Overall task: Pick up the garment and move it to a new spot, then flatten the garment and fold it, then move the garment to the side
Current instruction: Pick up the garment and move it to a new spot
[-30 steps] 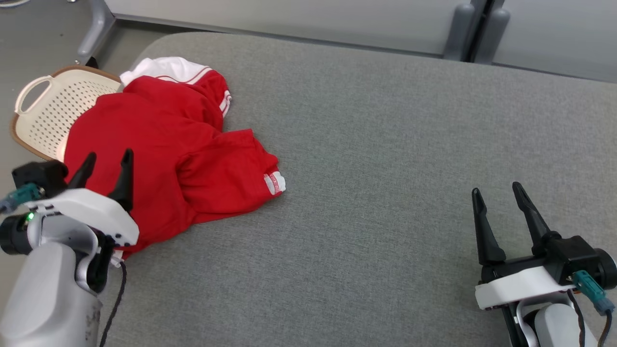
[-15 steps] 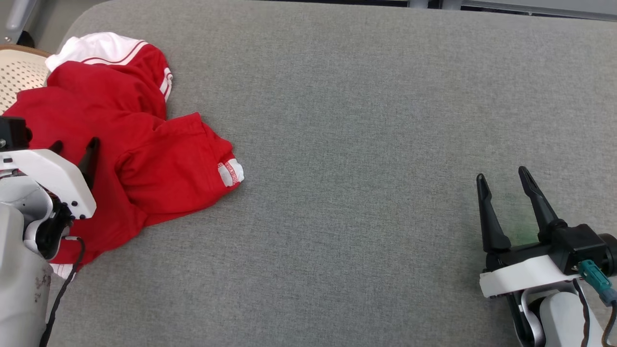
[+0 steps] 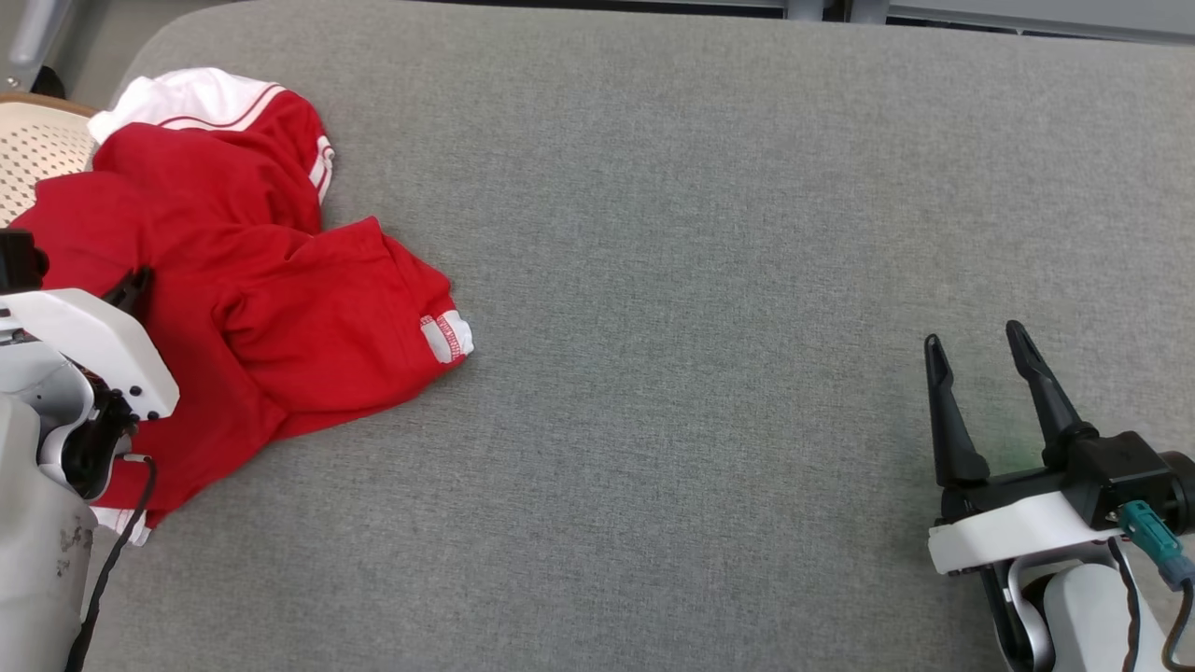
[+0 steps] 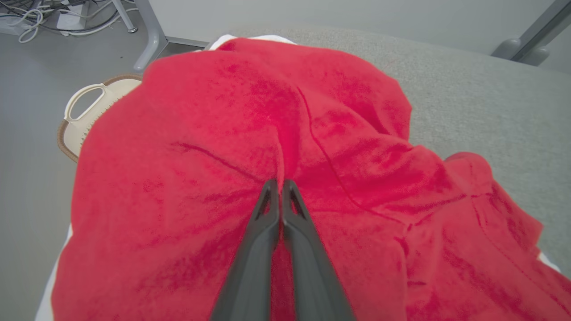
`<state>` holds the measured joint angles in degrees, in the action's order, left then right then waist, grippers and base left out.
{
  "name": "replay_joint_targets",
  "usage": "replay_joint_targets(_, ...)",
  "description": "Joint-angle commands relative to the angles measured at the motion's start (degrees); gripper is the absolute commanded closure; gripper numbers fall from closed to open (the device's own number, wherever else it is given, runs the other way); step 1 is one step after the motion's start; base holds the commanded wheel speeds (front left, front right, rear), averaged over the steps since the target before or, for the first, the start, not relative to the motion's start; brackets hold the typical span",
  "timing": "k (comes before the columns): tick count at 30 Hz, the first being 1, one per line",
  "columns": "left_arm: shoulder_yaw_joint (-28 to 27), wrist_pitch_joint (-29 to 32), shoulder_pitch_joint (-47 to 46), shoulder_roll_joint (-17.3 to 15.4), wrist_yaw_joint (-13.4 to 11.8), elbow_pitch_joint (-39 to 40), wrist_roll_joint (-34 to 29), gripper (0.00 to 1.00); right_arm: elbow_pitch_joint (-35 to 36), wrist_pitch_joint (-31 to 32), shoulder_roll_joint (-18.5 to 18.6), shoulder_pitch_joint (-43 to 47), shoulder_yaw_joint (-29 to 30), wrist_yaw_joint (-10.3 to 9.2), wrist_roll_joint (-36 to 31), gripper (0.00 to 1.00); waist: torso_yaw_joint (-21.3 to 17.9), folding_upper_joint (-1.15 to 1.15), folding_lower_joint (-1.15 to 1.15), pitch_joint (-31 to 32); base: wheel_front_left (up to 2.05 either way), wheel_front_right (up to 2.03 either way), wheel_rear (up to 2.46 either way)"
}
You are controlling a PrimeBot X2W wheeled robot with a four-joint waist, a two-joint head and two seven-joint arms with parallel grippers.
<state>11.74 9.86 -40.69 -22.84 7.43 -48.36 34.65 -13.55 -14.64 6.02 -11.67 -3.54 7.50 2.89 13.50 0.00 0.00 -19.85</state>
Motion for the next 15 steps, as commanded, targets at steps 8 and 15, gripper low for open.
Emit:
replay_joint_targets(8,2.3,-5.9,0.1,-1.4,0.1,2.9,2.9,1.00,-1.6,-0.4,-0.5,1.1,-0.6,-0.01,0.6,0.00,1.0,0.00,0.00,4.4,0.00,0.00,0.00)
replay_joint_targets(15,1.8,-9.4,1.6,-1.6,0.1,8.4,5.3,1.00,-2.9,-0.6,-1.2,2.4,-0.8,-0.01,1.5,0.00,1.5,0.00,0.00,8.9,0.00,0.00,0.00)
